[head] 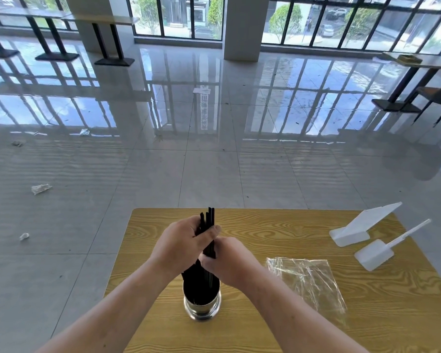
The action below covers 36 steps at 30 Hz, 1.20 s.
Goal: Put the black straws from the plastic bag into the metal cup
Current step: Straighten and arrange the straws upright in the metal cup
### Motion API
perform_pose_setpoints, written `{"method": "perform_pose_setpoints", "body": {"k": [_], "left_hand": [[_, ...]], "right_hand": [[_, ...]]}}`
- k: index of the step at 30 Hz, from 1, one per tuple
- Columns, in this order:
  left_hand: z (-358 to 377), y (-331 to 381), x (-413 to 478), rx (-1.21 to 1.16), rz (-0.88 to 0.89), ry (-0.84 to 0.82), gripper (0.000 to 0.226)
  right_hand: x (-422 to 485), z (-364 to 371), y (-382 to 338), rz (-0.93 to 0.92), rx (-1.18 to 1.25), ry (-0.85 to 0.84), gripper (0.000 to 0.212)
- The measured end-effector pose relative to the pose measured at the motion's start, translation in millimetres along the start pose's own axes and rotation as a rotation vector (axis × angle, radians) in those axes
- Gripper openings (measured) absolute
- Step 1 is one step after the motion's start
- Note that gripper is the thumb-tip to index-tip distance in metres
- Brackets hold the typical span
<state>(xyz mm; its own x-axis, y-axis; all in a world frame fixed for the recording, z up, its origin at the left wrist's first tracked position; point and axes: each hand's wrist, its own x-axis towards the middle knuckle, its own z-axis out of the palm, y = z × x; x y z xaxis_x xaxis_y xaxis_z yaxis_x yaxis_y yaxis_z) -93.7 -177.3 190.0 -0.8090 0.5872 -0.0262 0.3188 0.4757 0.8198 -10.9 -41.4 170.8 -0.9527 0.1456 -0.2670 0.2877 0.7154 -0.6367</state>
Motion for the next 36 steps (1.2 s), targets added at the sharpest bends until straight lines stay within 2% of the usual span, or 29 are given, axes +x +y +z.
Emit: {"method": "perform_pose_setpoints", "body": {"k": [5,9,11,16,19,20,23,27,30,36], "left_hand": [[1,-5,2,-0.112,-0.027,0.002,0.044],[-1,-14,4,-0.195,-0.063,0.02,0.048],[-3,-18,5,-0.176,-0.088,0.027,0.048],[-1,-37,9,0.057,-0.185,0.031,0.022],[2,-51,8,0.217,-0.238,-0.056,0.007],[3,-55,6,0.267,-0.262,-0.098,0.011],[9,-71,-1,0.403,-0.332,-0.237,0.043],[17,-92,-10,0.498,-0.374,-0.292,0.069],[24,-102,-12,0.506,-0.4,-0.304,0.073],[33,-105,-8,0.47,-0.388,-0.281,0.063]], "right_hand": [[7,-4,3,-0.025,0.027,-0.024,0.019],[7,-7,11,-0.01,0.132,0.027,0.038],[6,-6,16,0.018,0.203,0.031,0.039],[2,6,24,0.033,0.218,0.026,0.037],[0,21,30,0.069,0.23,0.041,0.029],[-1,26,32,0.084,0.227,0.022,0.024],[-7,38,41,0.116,0.182,-0.046,0.011],[-11,38,49,0.13,0.114,-0.019,0.027],[-11,37,52,0.132,0.079,-0.002,0.025],[-12,44,63,0.146,0.108,0.008,0.02]]}}
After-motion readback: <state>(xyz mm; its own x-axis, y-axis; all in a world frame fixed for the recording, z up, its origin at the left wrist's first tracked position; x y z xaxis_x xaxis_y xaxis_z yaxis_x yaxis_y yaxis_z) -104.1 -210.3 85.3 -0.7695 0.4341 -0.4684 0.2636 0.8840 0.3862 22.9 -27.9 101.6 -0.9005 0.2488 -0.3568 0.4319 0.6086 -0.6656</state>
